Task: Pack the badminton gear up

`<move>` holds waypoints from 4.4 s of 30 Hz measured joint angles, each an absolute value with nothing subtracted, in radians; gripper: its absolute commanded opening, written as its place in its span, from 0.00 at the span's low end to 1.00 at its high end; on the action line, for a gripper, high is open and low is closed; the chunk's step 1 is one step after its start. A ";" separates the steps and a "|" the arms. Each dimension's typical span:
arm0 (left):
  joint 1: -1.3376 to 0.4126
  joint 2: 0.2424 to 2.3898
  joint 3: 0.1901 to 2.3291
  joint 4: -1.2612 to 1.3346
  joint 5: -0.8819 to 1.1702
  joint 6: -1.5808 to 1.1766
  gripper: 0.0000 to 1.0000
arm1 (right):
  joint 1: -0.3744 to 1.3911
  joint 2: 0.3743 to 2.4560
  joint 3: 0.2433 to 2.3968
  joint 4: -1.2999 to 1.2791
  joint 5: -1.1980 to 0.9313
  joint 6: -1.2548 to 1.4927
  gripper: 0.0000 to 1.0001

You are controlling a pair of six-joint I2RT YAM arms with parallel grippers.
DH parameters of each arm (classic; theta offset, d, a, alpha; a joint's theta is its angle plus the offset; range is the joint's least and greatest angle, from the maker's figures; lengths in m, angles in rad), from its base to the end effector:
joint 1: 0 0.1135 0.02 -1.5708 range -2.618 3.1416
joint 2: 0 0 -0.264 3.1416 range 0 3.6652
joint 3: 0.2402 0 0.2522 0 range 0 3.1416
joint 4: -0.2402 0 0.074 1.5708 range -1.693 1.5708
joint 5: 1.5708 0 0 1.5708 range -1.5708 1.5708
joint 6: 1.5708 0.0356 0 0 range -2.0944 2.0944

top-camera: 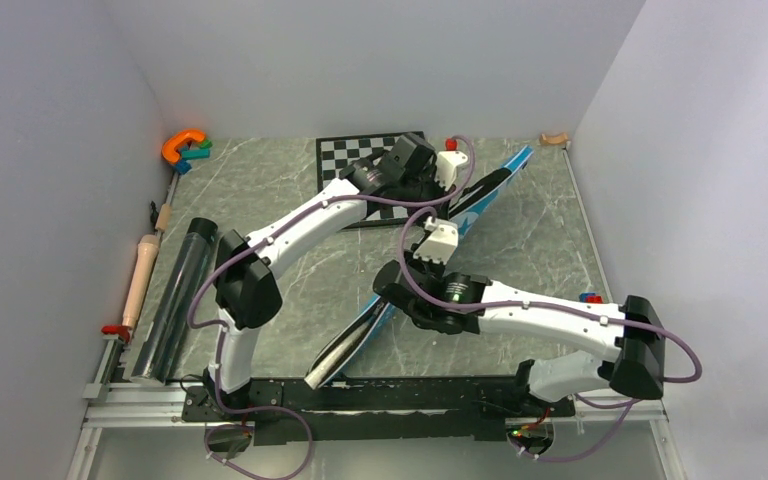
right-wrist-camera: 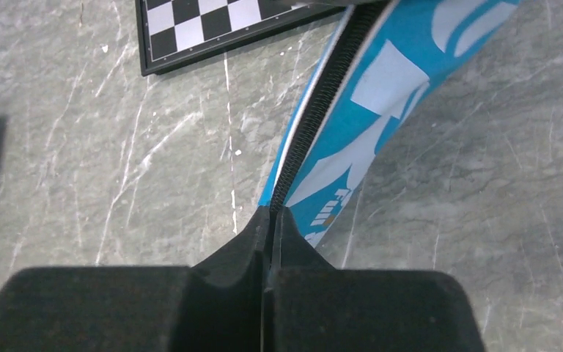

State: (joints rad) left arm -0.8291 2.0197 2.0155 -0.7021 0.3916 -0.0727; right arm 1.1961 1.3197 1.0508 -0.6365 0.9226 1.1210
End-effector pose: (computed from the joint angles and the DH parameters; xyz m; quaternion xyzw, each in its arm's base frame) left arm 0.3015 -0.3492 0.3409 0.4046 0.7976 -0.3381 0.2929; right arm 0.1236 0.2367 0.2869 0.1135 0.8512 0.0994 0.5026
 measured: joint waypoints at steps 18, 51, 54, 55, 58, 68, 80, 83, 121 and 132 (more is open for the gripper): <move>-0.625 1.636 1.808 -0.768 0.489 -0.065 0.00 | 1.187 1.000 1.095 -0.533 0.655 0.650 0.00; -0.320 1.071 1.108 -0.875 0.366 0.231 0.90 | 1.188 1.351 1.119 -0.443 0.165 0.329 0.00; -0.300 1.037 1.163 -0.921 0.360 0.290 0.92 | 1.186 1.332 1.102 -0.442 0.165 0.329 0.00; -0.294 1.029 1.194 -0.938 0.361 0.313 0.93 | 1.185 1.325 1.099 -0.443 0.165 0.329 0.00; -0.287 1.004 1.283 -0.971 0.390 0.378 0.96 | 1.185 1.311 1.094 -0.436 0.166 0.332 0.00; -0.318 0.857 1.269 -1.135 0.772 0.814 0.99 | 1.194 1.278 1.060 -0.418 0.162 0.332 0.00; -0.680 0.895 1.068 -1.014 0.641 0.997 0.99 | 1.321 1.282 1.114 -0.434 0.211 0.327 0.00; -0.708 0.910 0.997 -0.949 0.590 0.997 0.99 | 1.352 1.285 1.139 -0.434 0.229 0.327 0.00; -0.648 0.977 1.016 -0.799 0.412 0.693 0.00 | 1.425 0.797 1.274 -0.827 0.916 0.747 0.00; -0.562 0.979 1.117 -0.746 0.439 0.604 0.00 | 1.381 0.913 1.376 -1.392 1.146 1.261 0.00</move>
